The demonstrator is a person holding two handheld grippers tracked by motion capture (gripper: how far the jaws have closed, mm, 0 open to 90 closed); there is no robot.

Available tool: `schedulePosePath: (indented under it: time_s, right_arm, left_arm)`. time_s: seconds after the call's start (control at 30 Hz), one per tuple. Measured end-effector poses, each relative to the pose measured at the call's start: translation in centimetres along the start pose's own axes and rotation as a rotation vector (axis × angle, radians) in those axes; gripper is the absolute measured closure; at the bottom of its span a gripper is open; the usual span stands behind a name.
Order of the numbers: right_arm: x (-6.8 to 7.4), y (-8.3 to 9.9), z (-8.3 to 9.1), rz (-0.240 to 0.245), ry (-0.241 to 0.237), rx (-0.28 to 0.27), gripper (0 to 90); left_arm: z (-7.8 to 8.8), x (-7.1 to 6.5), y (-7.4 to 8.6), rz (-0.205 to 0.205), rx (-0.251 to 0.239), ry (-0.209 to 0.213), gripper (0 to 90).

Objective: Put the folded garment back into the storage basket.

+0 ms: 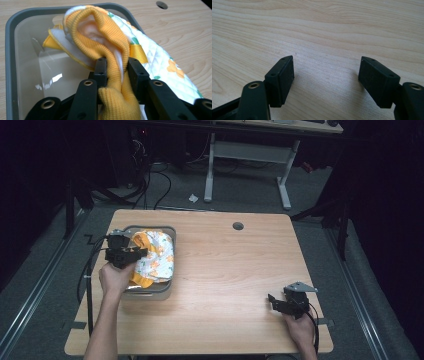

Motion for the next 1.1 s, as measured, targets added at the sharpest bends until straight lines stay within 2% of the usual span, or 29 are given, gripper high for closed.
schedulePosePath:
  time_s: [0.13, 0.27, 0.37, 0.43, 0.53, 0.63, 0.73, 1.0, 1.1]
  right_arm:
    - [0.0, 0.0, 0.0, 0.001, 0.000, 0.000, 29.0]
    - [0.0, 0.0, 0.0, 0.001, 0.000, 0.000, 29.0]
    - [0.0, 0.0, 0.0, 0.001, 0.000, 0.000, 28.9]
    - [0.0, 0.0, 0.0, 0.000, 0.000, 0.000, 28.9]
    - [0.0, 0.0, 0.0, 0.001, 0.000, 0.000, 28.9]
    - [0.0, 0.0, 0.0, 0.001, 0.000, 0.000, 28.9]
    - [0.0, 0.0, 0.0, 0.001, 0.000, 0.000, 28.9]
    - [0.0, 0.0, 0.0, 0.000, 0.000, 0.000, 28.9]
    - [0.0, 0.0, 0.0, 0.001, 0.000, 0.000, 28.9]
  left_arm:
    - [-0.7, 0.4, 0.3, -0.001, 0.030, -0.023, 70.8]
    - [-1.7, 0.9, 1.0, 0.043, 0.072, -0.030, 69.9]
    - [-2.1, 1.0, 1.4, 0.018, 0.102, -0.067, 67.8]
    - [-2.1, 1.0, 1.4, 0.015, 0.105, -0.092, 66.5]
    - [-1.8, 1.3, 1.2, 0.029, 0.088, -0.134, 57.5]
    - [-1.2, 1.3, 0.9, 0.035, 0.060, -0.143, 47.3]
    - [-0.7, 1.0, 0.6, 0.024, 0.028, -0.147, 44.7]
    - [0.2, -1.4, -0.3, -0.009, -0.051, -0.102, 39.4]
    - [0.4, -2.3, -0.4, -0.025, -0.061, -0.091, 38.5]
Point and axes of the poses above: each handheld gripper's, and its own axes: z roughly backward along the jaws, y roughly out of its underside, x roughly to its left, the point moved 9 cm from there along -z, roughly forward along the jaws
